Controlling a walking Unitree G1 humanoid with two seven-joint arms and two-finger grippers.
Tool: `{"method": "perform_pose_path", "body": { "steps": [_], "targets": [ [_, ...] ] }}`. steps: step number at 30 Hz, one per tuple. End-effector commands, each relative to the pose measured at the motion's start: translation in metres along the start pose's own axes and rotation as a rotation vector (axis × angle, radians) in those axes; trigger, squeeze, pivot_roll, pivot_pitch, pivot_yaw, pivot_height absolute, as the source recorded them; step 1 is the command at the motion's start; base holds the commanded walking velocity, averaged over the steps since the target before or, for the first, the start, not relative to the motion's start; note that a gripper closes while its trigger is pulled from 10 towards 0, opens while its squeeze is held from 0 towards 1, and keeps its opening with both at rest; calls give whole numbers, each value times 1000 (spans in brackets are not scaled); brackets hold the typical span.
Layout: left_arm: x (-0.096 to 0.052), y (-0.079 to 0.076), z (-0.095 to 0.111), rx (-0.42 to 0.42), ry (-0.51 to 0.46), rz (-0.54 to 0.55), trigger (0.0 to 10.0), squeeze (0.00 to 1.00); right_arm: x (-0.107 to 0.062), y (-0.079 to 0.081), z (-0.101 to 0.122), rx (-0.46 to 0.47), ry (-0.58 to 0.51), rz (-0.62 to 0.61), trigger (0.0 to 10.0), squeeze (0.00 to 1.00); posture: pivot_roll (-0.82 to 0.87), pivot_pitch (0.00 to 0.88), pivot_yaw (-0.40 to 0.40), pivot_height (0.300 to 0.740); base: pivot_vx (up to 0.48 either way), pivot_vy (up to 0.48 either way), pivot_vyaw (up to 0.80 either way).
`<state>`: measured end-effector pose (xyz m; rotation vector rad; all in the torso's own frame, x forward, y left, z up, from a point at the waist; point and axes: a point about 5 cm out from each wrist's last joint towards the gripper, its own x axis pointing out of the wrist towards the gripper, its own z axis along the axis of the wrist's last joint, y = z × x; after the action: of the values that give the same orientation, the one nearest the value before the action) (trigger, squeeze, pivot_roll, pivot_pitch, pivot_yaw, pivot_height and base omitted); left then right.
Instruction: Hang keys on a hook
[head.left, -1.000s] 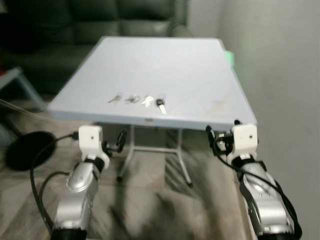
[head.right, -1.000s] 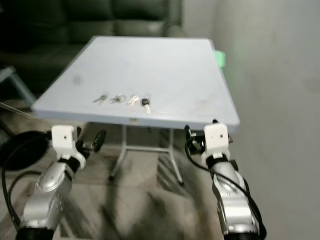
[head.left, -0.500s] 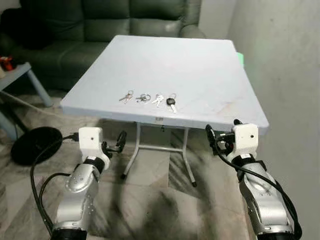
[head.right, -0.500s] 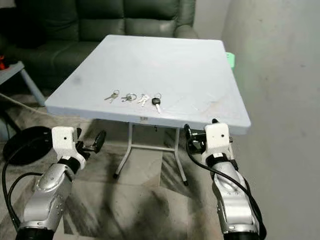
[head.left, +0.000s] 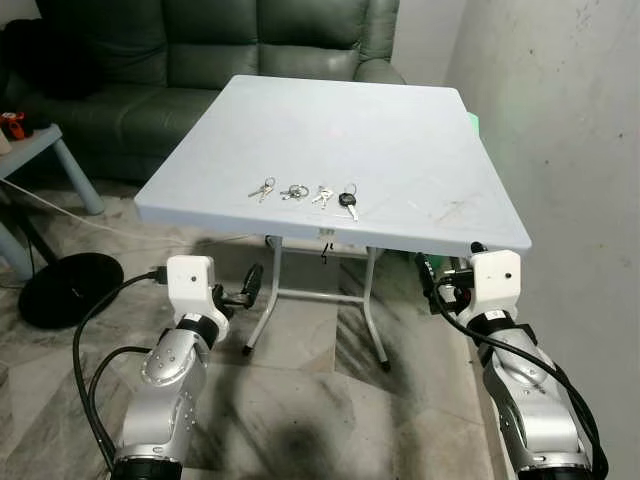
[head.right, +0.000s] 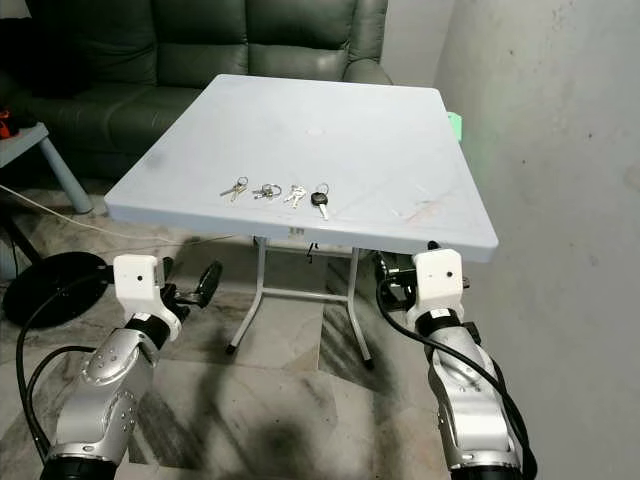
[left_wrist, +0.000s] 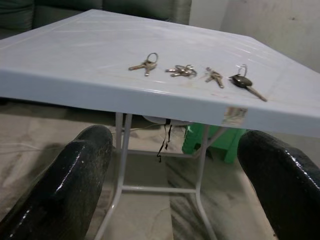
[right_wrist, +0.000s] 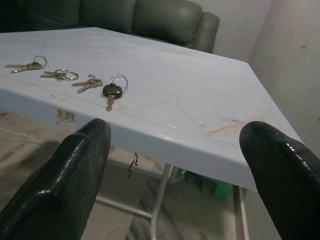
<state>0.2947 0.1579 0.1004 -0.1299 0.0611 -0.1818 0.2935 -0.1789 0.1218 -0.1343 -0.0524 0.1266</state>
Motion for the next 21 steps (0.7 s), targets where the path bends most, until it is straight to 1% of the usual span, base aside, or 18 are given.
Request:
{"method": "perform_pose_path", "body": {
  "steps": [1,6,21],
  "targets": [
    [0,3,1,5,4,13,10000,0,0,1,1,4,1,10,10000,0,-26,50,-25,740,0,326,0],
    [0,3,0,2,6,16,10000,0,0,1,1,3,3,12,10000,0,-27,52,-26,740,0,343,0],
    [0,4,0,-8,9,23,10000,0,-1,2,0,8,8,19,10000,0,-29,55,-26,740,0,480,0]
  ]
}}
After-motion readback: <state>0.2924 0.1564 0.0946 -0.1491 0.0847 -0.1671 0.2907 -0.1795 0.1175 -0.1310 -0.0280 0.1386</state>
